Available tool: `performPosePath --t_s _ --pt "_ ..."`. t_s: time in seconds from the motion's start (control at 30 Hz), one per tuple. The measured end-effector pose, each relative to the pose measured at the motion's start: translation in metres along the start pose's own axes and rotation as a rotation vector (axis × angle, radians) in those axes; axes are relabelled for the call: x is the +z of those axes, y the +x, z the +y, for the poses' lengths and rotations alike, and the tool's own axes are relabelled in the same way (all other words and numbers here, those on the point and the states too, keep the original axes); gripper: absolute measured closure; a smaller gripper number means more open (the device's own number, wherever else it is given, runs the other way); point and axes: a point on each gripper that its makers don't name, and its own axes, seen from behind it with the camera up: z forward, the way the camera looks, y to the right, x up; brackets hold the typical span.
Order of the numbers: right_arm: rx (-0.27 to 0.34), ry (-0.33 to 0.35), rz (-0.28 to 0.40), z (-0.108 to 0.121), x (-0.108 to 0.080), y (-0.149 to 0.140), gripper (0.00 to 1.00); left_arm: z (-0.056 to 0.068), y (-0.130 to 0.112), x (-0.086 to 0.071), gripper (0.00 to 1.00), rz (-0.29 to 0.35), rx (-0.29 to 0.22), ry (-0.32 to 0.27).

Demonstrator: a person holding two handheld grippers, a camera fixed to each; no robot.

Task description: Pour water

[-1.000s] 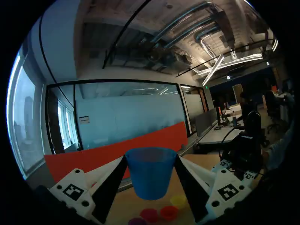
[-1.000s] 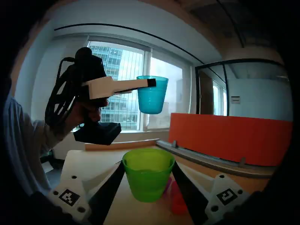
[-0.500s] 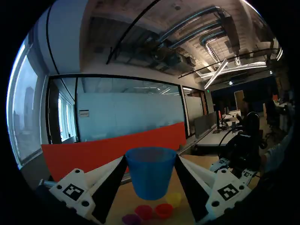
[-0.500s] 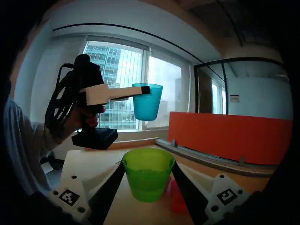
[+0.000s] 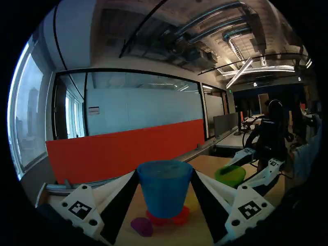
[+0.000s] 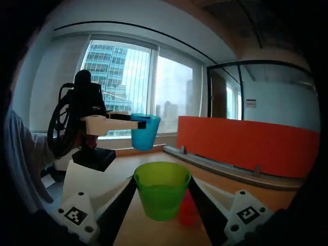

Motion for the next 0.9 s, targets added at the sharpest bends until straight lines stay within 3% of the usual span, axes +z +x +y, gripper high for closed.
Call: performPosePath --t_s 0.3,0.6,0.9 --pt "0.008 -0.048 -0.023 0.019 -0.019 -0.007 0.09 0.008 -0.042 -0.011 0.11 -0.042 -0.046 -0.011" --pt "0.005 -0.081 -0.043 0.034 -0.033 -0.011 0.09 0.011 -0.07 -0.018 0.11 -0.082 -0.048 -0.015" --pt "0.032 -0.081 -0.091 0.039 -0.035 -0.025 0.09 0.019 -0.096 -0.019 0.11 -0.146 -0.03 -0.044"
